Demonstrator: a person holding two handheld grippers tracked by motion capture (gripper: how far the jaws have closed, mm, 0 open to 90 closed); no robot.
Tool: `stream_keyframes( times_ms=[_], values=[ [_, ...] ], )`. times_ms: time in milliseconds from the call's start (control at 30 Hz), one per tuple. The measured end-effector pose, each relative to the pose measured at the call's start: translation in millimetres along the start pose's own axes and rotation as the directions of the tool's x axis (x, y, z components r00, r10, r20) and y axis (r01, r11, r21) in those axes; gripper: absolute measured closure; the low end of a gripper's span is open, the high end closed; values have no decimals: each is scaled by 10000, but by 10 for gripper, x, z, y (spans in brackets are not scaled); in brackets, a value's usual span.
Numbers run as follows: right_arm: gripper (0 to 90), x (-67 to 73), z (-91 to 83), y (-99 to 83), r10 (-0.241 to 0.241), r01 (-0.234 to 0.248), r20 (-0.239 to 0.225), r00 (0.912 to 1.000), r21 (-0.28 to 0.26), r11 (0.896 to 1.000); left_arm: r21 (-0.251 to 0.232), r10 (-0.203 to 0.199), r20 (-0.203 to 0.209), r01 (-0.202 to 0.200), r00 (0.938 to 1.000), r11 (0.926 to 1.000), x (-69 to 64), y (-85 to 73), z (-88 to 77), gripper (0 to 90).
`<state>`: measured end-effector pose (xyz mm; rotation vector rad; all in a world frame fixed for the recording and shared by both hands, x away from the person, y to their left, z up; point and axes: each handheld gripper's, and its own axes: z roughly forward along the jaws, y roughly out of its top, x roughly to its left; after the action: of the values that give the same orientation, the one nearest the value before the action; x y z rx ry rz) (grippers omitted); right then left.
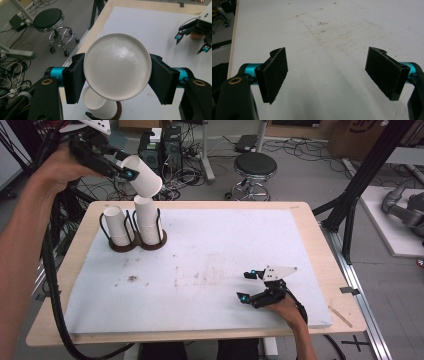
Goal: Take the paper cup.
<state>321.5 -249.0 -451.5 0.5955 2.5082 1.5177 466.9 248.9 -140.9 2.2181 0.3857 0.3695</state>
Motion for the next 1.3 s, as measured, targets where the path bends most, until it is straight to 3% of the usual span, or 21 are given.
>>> stream_keyframes(
  times_ms=[333,500,667,967,1033,1200,1300],
  values=[
    [188,-5,-3,-2,44,-44,-24,10000,-46,10000,-368,160,374,-146,9992,9992,-297,-155,-157,348],
    [188,-14,-9,-4,80,-81,-108,9999,-83,9999,-835,376,472,-335,9982,9959,-500,-220,-212,348],
    [188,-23,-16,-8,155,-158,-168,9997,-165,9997,-1243,283,740,-189,9969,9921,-637,-317,-219,348],
    [188,-22,-22,-10,147,-151,-172,9997,-198,9997,-1939,452,1437,-166,9886,9809,-914,-468,-99,347],
    [188,-21,-22,-10,147,-151,-182,9997,-208,9997,-1947,395,1493,-98,9880,9808,-955,-499,-55,347],
    [188,-23,-24,-11,189,-194,-200,9996,-230,9995,-2440,316,1889,158,9815,9697,-1057,-632,61,347],
    [188,-24,-25,-12,210,-216,-228,9995,-246,9995,-2424,138,2099,383,9776,9694,-1096,-738,148,347]
  ],
)
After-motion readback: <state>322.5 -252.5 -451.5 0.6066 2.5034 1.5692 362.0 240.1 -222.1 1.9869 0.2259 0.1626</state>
